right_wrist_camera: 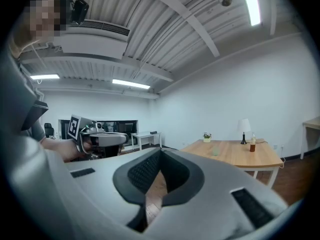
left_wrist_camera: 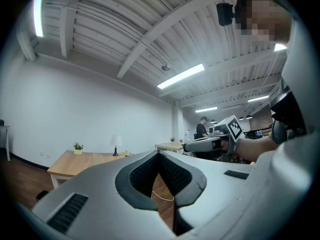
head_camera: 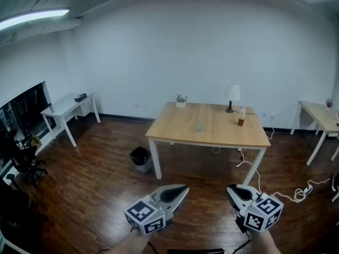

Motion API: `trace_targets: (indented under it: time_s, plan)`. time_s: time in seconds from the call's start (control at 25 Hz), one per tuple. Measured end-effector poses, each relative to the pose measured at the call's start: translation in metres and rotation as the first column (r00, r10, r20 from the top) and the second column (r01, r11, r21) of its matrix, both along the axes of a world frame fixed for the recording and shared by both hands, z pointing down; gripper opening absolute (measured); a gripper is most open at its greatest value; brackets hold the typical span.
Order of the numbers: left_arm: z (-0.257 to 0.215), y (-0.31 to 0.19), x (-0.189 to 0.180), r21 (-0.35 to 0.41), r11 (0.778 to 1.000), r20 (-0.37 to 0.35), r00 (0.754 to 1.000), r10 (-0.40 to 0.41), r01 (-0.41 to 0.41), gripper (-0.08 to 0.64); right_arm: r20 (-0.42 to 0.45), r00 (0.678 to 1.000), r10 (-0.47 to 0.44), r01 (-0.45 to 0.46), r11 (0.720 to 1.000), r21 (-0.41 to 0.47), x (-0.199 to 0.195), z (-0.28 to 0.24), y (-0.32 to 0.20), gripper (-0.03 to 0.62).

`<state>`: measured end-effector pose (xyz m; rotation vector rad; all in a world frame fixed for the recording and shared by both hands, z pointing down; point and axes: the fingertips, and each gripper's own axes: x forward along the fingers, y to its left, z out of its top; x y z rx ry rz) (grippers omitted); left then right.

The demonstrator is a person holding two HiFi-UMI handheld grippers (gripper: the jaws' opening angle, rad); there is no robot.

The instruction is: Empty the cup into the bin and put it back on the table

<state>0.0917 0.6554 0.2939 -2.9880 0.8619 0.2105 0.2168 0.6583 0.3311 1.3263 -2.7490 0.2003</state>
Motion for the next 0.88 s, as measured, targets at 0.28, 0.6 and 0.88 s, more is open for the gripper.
trace_targets:
  time_s: [0.28, 0.6, 0.88]
  plan:
    - [-0.003, -0.027, 0.036, 0.012, 1.000, 0.018, 1.000, -0.009, 0.009, -0.008, -0.008, 1.000, -0.019, 0.019, 1.000, 0.011, 0.030, -0.003, -0.030, -0.002]
    - [-0.011, -0.054, 0.061, 0.107, 0.994, 0.063, 0.998, -0.015, 0.008, -0.008, -0.019, 1.000, -0.023, 0.023, 0.999, 0.022, 0.051, -0.008, -0.070, -0.002]
    - [-0.009, -0.093, 0.066, 0.174, 0.984, 0.083, 0.996, 0.007, -0.022, -0.008, -0.024, 1.000, -0.007, 0.007, 1.000, 0.020, 0.052, -0.006, -0.113, -0.002]
